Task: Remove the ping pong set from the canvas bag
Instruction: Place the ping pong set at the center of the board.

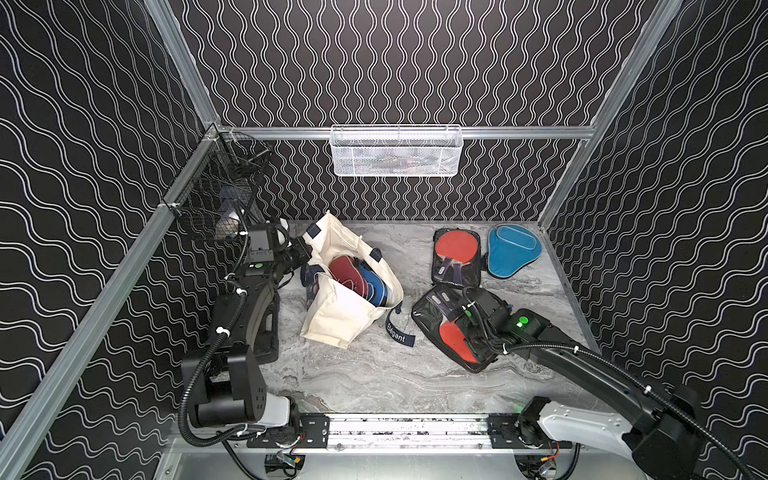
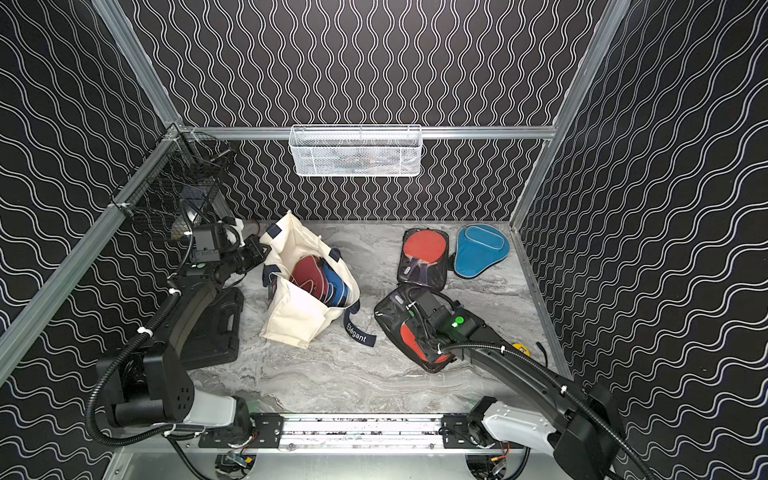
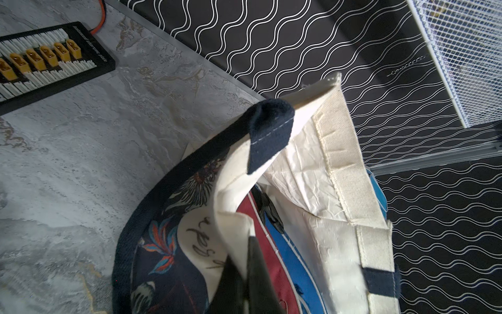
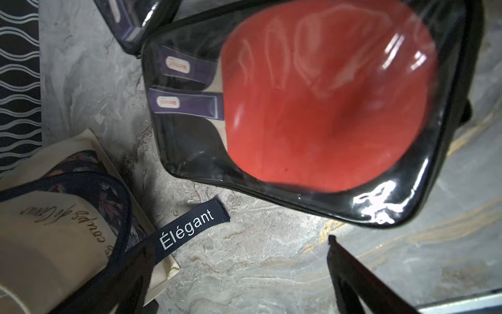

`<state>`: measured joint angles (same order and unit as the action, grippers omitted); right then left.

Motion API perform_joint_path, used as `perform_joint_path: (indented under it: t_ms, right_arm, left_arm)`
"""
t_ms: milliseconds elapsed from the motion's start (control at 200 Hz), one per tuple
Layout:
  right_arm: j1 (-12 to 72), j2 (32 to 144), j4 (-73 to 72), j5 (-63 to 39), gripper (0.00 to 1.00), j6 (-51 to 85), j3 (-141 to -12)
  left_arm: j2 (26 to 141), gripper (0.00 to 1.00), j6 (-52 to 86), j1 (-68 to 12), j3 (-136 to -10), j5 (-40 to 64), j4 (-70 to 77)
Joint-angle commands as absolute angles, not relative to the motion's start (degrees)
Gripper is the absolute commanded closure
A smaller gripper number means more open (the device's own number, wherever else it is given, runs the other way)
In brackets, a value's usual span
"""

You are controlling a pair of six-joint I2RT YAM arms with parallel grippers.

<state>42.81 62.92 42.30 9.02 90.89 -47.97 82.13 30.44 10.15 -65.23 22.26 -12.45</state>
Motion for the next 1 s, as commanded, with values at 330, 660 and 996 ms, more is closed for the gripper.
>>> perform_joint_path:
  t_ms: [330, 660, 996]
  right_arm:
    - [43.07, 63.72, 39.09, 4.86, 0.02, 110.21, -41.01]
    - [43.15, 67.14, 34.72, 3.81, 0.01, 113.31, -36.74]
    - [38.39, 61.73, 32.45, 10.37, 0.02, 111.21, -32.62]
  left_arm:
    - [81.97, 1.00, 31.12, 8.81, -64.78, 22.07, -8.16]
    - [82.26, 1.00, 30.84, 7.92, -64.65, 21.96, -8.22]
    - [82.21, 1.00, 29.73, 6.62, -64.69, 21.62, -8.70]
